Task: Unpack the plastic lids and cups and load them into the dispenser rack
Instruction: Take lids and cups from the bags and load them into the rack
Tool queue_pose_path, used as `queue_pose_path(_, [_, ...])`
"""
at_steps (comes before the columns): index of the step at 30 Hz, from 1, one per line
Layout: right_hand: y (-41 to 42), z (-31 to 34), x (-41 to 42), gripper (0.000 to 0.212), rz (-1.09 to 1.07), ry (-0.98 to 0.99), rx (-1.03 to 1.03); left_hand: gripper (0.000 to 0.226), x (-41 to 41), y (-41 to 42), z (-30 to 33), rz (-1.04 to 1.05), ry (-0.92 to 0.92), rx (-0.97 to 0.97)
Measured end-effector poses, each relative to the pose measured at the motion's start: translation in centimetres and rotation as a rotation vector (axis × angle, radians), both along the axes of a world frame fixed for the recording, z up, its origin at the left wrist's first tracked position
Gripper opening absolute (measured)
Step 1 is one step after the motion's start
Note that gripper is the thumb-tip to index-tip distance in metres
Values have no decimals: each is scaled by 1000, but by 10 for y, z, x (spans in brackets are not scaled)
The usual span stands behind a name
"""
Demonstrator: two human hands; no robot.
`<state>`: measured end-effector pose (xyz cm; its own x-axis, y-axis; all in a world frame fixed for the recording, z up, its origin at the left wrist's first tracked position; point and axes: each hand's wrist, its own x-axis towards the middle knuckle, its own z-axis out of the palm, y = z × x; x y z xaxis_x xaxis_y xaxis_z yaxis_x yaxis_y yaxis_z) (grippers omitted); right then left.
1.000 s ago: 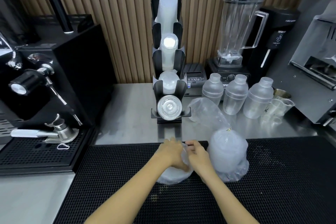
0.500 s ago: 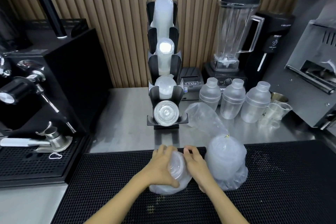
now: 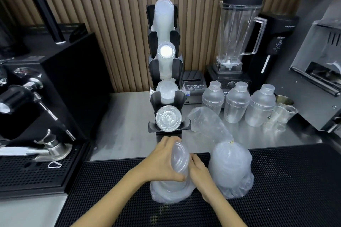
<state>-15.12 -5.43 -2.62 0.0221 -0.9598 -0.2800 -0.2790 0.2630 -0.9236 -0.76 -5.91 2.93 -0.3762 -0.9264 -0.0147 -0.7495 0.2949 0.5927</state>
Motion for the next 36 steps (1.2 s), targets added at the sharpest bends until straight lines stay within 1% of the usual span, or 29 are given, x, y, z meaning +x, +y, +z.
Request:
queue_pose_path(3, [2,0,-3,21,8,-12,10,96,-5,-5,18,-27,-52,-84])
queue_pose_path(5, [3,0,-3,25,15,-8,-2,95,-8,-11,42,-78,-171,-142])
queue_pose_path(6, [4,0,-3,26,21,6,-8,93,-8,-13,56,-93,-234,-138])
queue_pose_path(8, [4,1,-3,27,27,29,-17,90,-1,-22,80,-85,-313,-127])
queue_pose_path(10, [3,2,-4,30,37,39,-29,92,7,-36,98,-28,-366,-187])
queue_pose_path(12, [1,1,-3,38,75,72,-52,91,7,-54,105,35,-470,-257])
queue_pose_path(15, [1,2,2,51,143,159,-79,88,-5,-81,88,9,-694,-258])
queue_pose_path(18, [1,4,10,77,236,266,-122,103,-11,-107,58,-46,-819,-282])
queue_pose_path(21, [1,5,16,100,347,421,-131,116,-6,-127,37,-37,-858,-248])
queue_pose_path(23, [1,3,18,106,399,516,-148,121,-3,-135,28,-22,-851,-176])
queue_pose_path(29, [-1,0,25,102,454,666,-196,123,1,-143,23,-22,-886,-97])
queue_pose_path(32, [0,-3,26,97,475,703,-201,120,-3,-138,27,7,-942,-131])
queue_pose_path(34, [-1,-6,25,94,475,705,-185,114,-7,-131,30,36,-981,-207])
queue_pose_path(36, [-4,-6,23,94,480,716,-169,98,-5,-123,34,53,-996,-231])
